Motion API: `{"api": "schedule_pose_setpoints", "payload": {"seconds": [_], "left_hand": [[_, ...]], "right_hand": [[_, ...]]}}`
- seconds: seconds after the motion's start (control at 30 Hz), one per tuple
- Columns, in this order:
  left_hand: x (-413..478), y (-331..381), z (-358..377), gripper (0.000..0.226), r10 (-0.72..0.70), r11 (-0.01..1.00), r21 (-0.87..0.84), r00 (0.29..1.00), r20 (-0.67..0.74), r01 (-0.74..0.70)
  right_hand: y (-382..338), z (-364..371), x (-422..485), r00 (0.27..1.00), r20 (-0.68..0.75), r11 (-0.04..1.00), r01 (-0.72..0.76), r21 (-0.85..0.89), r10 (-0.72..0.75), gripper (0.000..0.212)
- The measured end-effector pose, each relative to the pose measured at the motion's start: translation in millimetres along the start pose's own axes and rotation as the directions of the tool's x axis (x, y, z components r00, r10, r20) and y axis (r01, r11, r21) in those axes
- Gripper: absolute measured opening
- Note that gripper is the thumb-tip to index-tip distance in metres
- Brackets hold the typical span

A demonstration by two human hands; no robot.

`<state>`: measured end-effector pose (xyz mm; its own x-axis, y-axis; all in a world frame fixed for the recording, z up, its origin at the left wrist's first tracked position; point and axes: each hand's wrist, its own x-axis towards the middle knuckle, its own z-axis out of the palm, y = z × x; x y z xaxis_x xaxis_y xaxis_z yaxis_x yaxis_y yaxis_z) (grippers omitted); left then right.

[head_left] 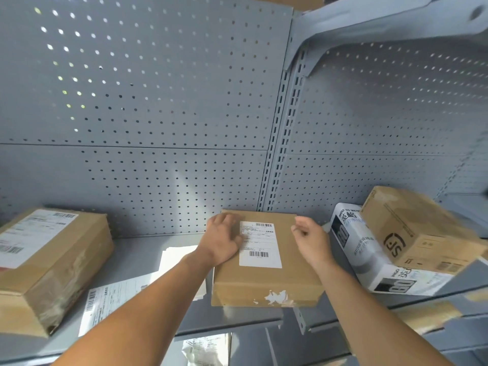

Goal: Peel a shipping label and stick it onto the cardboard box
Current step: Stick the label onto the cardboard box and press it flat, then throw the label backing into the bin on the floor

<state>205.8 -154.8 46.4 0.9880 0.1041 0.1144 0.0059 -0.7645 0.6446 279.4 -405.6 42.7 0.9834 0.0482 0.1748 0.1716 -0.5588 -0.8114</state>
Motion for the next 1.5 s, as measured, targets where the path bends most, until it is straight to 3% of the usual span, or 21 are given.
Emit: {"api": "schedule_pose_setpoints", "payload": {"seconds": [0.2,0.37,0.5,0.6,0.8,1.07,1.17,1.33,1.43,1.5], "left_hand": [[9.5,38.3,11.4,0.061,0.057,0.968,0.247,0.998,-0.036,-0.047],[18.6,77.0,31.0,0.061,0.164,0.953,0.255,0.986,0.016,-0.162],[29.2,99.9,54.8,0.063,0.257,0.94,0.211,0.963,0.082,-0.269],[35.1,113.3,66.8,0.064,0.248,0.937,0.228,0.964,0.098,-0.264],[31.4,130.6,78.2,0.06,0.203,0.941,0.262,0.977,0.063,-0.213],[26.7,110.5,68.8,0.059,0.132,0.934,0.333,0.991,0.022,-0.132],[26.0,97.3,62.8,0.064,0.102,0.956,0.278,0.995,-0.01,-0.096],[22.8,92.2,66.3,0.075,0.122,0.978,0.168,0.992,0.01,-0.122],[20.0,97.4,68.5,0.075,0.145,0.981,0.124,0.989,0.024,-0.147],[18.4,103.5,72.4,0.074,0.163,0.981,0.105,0.986,0.026,-0.165]], "right_hand": [[22.7,-34.2,-7.2,0.996,-0.054,0.973,0.056,-0.224,-0.07,0.038],[38.9,-61.3,-6.5,0.993,-0.048,0.932,0.084,-0.352,-0.108,0.04],[51.8,-80.2,1.9,0.985,0.076,0.796,0.171,-0.581,-0.156,0.046],[56.7,-87.2,16.5,0.968,0.202,0.681,0.248,-0.689,-0.148,0.053],[66.8,-78.4,55.2,0.923,0.373,0.546,0.36,-0.756,-0.091,0.062],[77.2,-51.1,90.3,0.836,0.548,0.458,0.49,-0.742,-0.007,0.076],[79.0,-47.6,93.0,0.844,0.536,0.401,0.493,-0.772,-0.007,0.061],[82.4,-54.3,89.6,0.892,0.432,0.454,0.442,-0.774,-0.133,0.028],[79.4,-65.1,83.8,0.93,0.26,0.631,0.367,-0.683,-0.26,0.014],[70.4,-72.6,76.4,0.96,0.117,0.762,0.273,-0.588,-0.254,0.019]]}}
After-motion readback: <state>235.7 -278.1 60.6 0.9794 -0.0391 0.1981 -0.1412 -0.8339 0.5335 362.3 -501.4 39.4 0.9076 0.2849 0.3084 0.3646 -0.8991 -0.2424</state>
